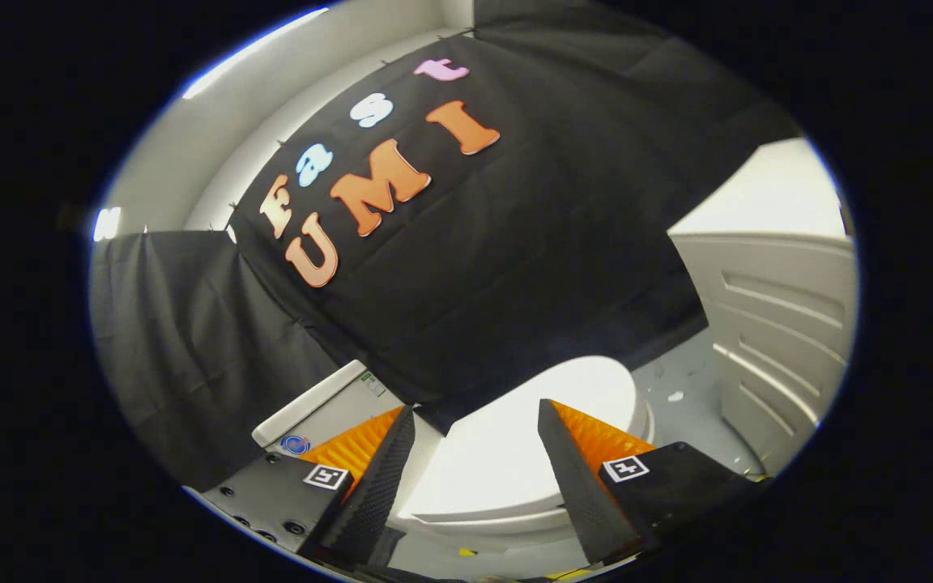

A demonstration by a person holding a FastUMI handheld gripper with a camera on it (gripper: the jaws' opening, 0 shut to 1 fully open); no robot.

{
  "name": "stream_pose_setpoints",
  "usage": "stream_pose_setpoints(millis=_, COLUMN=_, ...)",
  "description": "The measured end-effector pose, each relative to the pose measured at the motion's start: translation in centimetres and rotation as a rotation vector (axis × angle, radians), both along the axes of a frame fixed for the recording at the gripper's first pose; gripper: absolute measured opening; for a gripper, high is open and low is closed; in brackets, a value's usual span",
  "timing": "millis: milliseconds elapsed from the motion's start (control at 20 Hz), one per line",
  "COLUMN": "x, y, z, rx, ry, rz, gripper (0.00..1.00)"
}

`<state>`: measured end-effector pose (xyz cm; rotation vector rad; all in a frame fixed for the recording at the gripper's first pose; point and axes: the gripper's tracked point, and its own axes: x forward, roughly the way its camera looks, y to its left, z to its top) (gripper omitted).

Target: Open the toilet lid.

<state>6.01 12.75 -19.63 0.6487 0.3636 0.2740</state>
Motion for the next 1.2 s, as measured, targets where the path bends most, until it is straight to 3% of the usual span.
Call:
stream_pose_setpoints(millis=150, x=-0.8, y=-0.6, z=-5.0, rx=0.131, ry=0.132, rz=-0.013, gripper=0.98)
stream_pose_setpoints(millis=350, x=-0.2, y=-2.5, z=-9.9, rx=0.326, ry=0.306, rz=-0.115, gripper=0.98)
stream_pose_setpoints(millis=600, x=-1.4, y=-3.1, z=-15.5, rx=0.465, ry=0.502, rz=-0.182, gripper=0.98)
stream_pose_setpoints(millis=850, x=-1.5, y=-2.7, z=-18.9, rx=0.392, ry=0.593, rz=-0.191, gripper=0.98)
stream_pose_setpoints(millis=1200, x=-0.5, y=-2.5, z=-20.8, rx=0.434, ry=0.634, rz=-0.200, gripper=0.90)
